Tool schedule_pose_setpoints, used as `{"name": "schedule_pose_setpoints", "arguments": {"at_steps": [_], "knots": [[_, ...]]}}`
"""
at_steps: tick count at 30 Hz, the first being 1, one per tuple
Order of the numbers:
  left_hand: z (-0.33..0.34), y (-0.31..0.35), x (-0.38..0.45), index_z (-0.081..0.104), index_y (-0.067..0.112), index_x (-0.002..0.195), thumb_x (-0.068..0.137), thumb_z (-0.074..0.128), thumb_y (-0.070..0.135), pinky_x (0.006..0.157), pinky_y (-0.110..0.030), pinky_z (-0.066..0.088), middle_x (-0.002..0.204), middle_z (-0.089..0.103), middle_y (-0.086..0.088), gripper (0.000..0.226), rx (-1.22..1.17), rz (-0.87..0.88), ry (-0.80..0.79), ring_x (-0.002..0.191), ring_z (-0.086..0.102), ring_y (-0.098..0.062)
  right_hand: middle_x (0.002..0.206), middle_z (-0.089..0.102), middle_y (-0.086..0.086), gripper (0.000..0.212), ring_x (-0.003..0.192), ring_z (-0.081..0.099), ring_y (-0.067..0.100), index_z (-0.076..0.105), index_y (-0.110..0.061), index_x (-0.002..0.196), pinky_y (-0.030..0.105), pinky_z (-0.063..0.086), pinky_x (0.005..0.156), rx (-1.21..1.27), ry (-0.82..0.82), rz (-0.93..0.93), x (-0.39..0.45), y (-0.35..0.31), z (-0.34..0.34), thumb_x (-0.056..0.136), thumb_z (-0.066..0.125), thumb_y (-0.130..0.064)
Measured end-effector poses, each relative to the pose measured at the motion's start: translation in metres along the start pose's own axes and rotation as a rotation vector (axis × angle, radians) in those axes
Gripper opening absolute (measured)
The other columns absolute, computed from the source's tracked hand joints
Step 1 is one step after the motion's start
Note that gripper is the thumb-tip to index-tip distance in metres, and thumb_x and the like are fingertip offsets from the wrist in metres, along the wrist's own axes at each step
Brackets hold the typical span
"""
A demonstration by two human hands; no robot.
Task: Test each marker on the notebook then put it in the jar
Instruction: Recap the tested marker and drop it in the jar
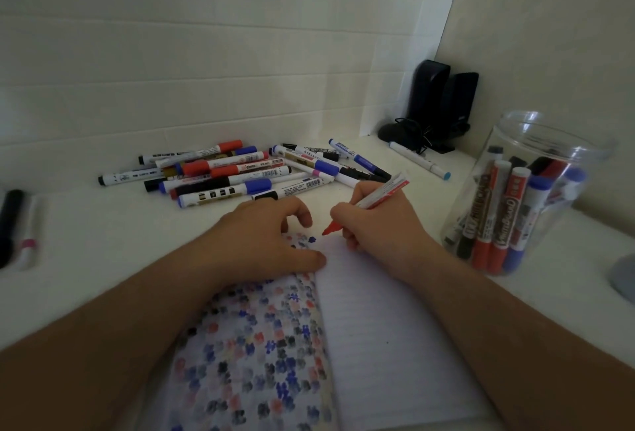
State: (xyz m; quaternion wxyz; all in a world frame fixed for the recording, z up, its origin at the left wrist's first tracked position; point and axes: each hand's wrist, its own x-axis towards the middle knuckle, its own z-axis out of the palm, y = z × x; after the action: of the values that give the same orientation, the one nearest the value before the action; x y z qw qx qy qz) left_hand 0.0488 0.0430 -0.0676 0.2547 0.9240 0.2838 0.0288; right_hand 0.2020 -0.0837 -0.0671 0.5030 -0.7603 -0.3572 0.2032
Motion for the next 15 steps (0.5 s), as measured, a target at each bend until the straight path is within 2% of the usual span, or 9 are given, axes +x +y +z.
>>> {"name": "schedule_pose_setpoints", "arguments": {"at_steps": [3,9,15], "knots": [[0.0016,0.001,0.0004,0.053,0.059,0.101,0.062,0.072,0.079,0.093,-0.041,0.054,0.105,0.053,0.018,0.048,-0.012,0.001,0.007,0.097,0.055,-0.006,0.065,0.072,0.01,0.019,0.053,0.066,0.017,0.059,-0.01,0.075,0.03,0.055,0.059,0.0,-0.008,0.007,0.0003,-0.0002,0.0005,0.083,0.075,-0.014],[0.0035,0.0058,0.0025,0.062,0.055,0.102,0.062,0.074,0.078,0.1,-0.046,0.05,0.109,0.05,0.015,0.048,0.046,-0.049,0.019,0.11,0.052,-0.015,0.066,0.072,0.011,0.019,0.055,0.068,0.018,0.06,-0.011,0.072,0.036,0.061,0.064,-0.029,-0.025,-0.017,-0.0017,-0.0012,0.002,0.082,0.077,-0.012],[0.0025,0.0068,0.0022,0.062,0.055,0.105,0.064,0.075,0.077,0.101,-0.047,0.05,0.114,0.051,0.011,0.049,0.056,-0.048,0.008,0.114,0.051,-0.017,0.066,0.072,0.01,0.018,0.054,0.068,0.015,0.061,-0.011,0.073,0.029,0.059,0.059,-0.112,-0.018,-0.051,-0.0038,-0.0013,0.004,0.082,0.076,-0.014]]}}
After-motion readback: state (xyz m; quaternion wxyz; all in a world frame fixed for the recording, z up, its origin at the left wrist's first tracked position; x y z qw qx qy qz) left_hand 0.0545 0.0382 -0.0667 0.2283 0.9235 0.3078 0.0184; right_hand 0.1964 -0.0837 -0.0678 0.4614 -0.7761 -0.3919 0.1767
